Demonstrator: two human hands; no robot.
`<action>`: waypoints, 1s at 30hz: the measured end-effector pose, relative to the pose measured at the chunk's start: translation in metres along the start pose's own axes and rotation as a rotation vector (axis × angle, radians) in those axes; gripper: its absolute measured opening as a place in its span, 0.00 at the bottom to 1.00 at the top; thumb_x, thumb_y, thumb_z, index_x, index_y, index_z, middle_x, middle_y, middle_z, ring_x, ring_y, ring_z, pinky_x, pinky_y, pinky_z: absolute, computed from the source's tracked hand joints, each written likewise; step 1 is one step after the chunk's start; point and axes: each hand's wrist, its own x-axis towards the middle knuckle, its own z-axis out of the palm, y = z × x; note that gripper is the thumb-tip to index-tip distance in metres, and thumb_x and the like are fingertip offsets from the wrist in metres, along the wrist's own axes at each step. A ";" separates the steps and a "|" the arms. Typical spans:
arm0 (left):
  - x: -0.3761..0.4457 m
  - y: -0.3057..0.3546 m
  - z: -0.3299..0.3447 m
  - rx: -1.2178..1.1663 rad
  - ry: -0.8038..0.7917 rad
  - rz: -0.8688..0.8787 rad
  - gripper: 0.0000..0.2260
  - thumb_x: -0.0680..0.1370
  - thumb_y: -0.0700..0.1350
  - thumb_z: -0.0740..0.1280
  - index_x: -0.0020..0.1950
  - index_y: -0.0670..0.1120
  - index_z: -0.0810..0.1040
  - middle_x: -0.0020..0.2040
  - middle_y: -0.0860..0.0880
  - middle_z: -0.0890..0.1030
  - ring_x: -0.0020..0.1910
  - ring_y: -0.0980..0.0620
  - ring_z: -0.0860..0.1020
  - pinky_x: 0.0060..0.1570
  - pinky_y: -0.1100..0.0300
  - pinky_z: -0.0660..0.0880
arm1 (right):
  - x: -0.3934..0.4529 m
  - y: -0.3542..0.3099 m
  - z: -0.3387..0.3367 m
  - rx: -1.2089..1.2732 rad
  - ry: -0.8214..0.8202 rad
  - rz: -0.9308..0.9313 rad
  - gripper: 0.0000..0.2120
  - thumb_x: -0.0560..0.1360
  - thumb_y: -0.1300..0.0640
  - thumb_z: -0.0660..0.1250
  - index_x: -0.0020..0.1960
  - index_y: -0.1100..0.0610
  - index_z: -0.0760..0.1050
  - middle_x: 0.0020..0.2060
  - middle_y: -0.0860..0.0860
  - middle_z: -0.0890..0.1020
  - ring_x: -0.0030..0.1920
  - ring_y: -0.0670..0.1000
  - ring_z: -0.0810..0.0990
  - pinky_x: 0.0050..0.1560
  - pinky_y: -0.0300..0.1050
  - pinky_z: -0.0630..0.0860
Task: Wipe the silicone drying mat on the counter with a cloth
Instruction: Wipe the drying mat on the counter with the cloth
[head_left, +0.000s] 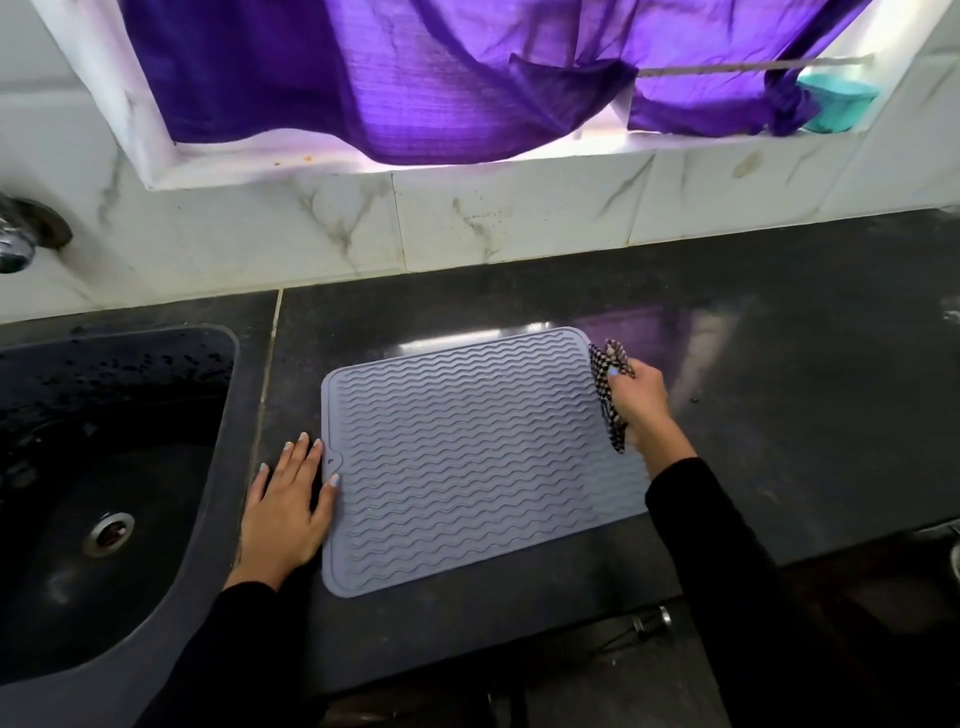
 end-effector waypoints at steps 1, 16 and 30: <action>0.002 0.002 -0.001 -0.021 0.004 -0.015 0.35 0.73 0.64 0.41 0.74 0.46 0.61 0.75 0.48 0.59 0.75 0.52 0.54 0.73 0.51 0.47 | -0.006 -0.002 0.005 -0.068 0.065 -0.060 0.12 0.77 0.61 0.59 0.57 0.59 0.77 0.48 0.57 0.80 0.55 0.59 0.76 0.53 0.47 0.72; 0.053 0.000 0.011 0.070 -0.032 -0.045 0.39 0.71 0.62 0.36 0.75 0.41 0.55 0.77 0.45 0.54 0.76 0.50 0.50 0.73 0.50 0.44 | -0.019 0.027 0.043 -0.602 -0.098 -0.378 0.24 0.75 0.59 0.62 0.70 0.48 0.67 0.62 0.52 0.77 0.60 0.55 0.76 0.62 0.47 0.68; 0.052 0.001 0.008 0.046 -0.015 -0.053 0.38 0.71 0.62 0.37 0.75 0.43 0.55 0.77 0.47 0.54 0.76 0.51 0.50 0.73 0.51 0.44 | 0.000 -0.011 0.057 -0.507 -0.041 -0.267 0.14 0.74 0.61 0.60 0.58 0.59 0.75 0.55 0.60 0.79 0.58 0.61 0.76 0.56 0.47 0.71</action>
